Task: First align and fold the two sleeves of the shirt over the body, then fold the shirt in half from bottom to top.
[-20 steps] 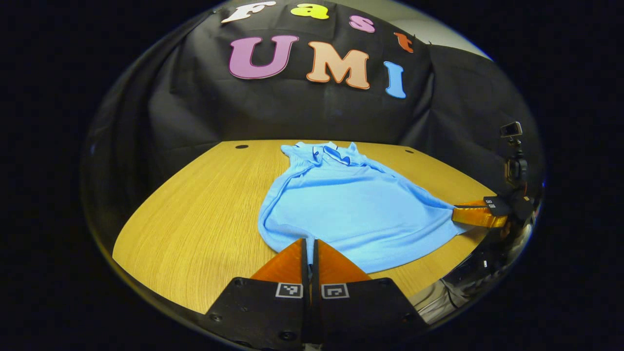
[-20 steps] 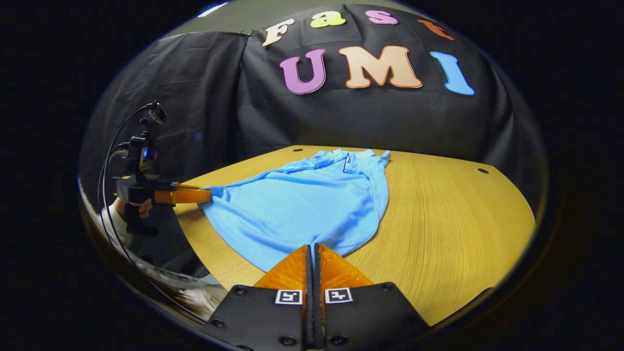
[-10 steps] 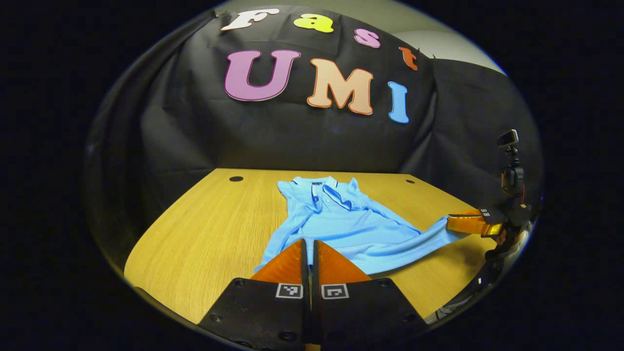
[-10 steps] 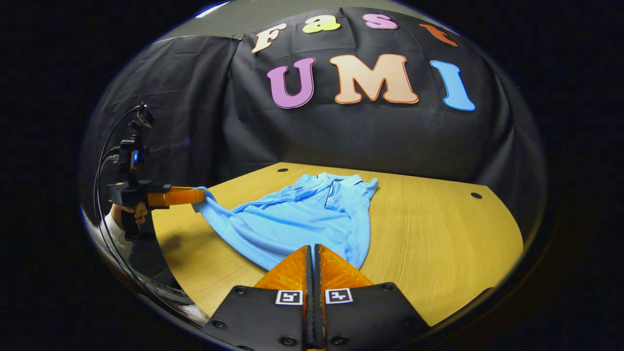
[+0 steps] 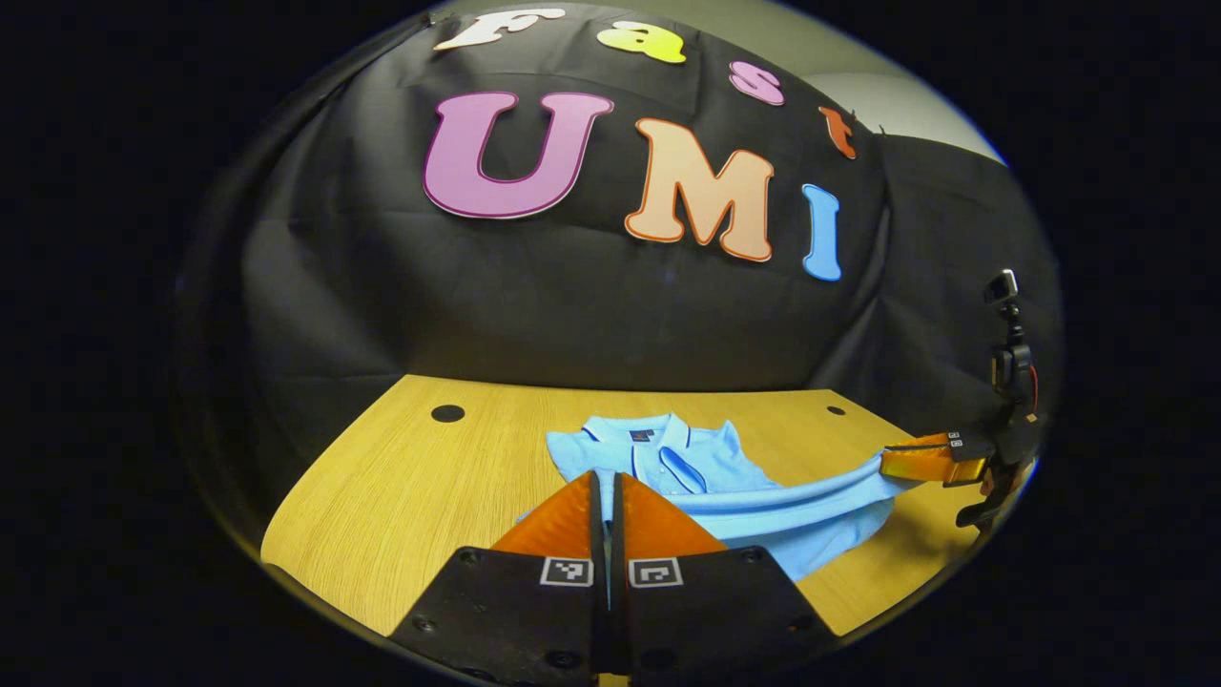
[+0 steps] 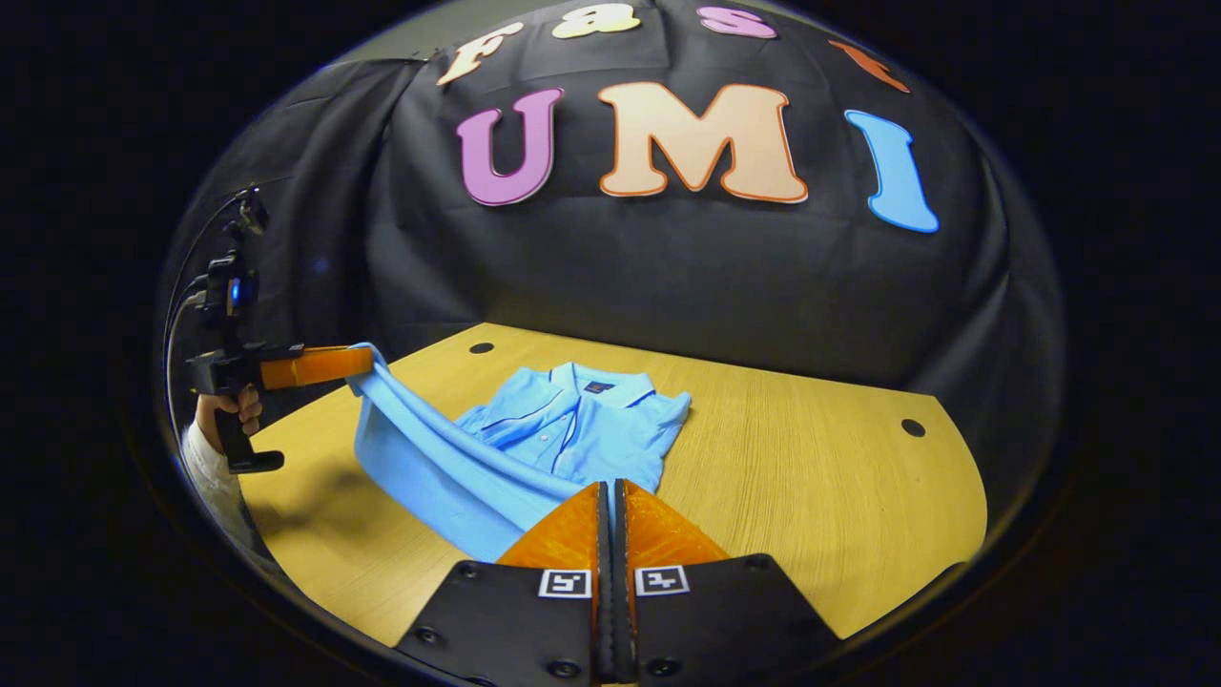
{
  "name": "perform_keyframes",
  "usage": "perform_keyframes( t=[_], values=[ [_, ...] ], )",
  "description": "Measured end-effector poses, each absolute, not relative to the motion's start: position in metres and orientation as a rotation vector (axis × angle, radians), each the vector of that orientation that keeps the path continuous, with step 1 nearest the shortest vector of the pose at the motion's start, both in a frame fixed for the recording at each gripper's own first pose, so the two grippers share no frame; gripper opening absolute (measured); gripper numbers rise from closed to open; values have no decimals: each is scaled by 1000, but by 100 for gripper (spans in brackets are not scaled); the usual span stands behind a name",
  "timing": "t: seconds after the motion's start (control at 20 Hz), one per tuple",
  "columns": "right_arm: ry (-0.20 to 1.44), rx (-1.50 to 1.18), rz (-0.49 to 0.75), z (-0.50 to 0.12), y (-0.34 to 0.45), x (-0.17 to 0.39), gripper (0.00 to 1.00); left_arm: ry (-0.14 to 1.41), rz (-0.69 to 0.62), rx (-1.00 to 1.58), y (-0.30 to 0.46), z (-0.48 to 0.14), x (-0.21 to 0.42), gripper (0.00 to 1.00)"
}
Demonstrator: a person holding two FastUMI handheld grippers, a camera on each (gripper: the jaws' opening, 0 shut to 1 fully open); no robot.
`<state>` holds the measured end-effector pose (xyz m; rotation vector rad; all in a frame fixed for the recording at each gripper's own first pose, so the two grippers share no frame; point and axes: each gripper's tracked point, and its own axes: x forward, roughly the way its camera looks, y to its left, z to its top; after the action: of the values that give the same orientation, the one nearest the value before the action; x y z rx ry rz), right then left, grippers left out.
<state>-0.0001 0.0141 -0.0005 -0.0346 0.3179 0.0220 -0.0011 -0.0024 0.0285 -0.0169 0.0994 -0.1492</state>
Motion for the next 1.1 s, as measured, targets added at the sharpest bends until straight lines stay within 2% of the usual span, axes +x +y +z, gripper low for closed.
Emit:
perform_keyframes(
  t=[0.3,0.5,0.7,0.9,0.95,1.0,1.1],
  values=[
    [353,2,-78,-4,-15,97,2,119,-100,-43,7,24,96,0],
    [366,6,-135,-23,-31,141,2,152,-50,-29,18,0,140,0],
    [364,30,-157,-44,-36,165,0,163,-9,-16,24,-11,163,0],
    [341,85,-163,-44,-37,174,4,137,41,42,31,-6,174,0],
    [336,90,-160,-42,-37,174,16,136,38,43,29,-4,174,10],
    [327,91,-159,-38,-37,173,22,141,34,41,27,-3,170,22],
    [303,85,-159,-28,-35,164,61,148,72,41,35,0,162,74]
  ],
)
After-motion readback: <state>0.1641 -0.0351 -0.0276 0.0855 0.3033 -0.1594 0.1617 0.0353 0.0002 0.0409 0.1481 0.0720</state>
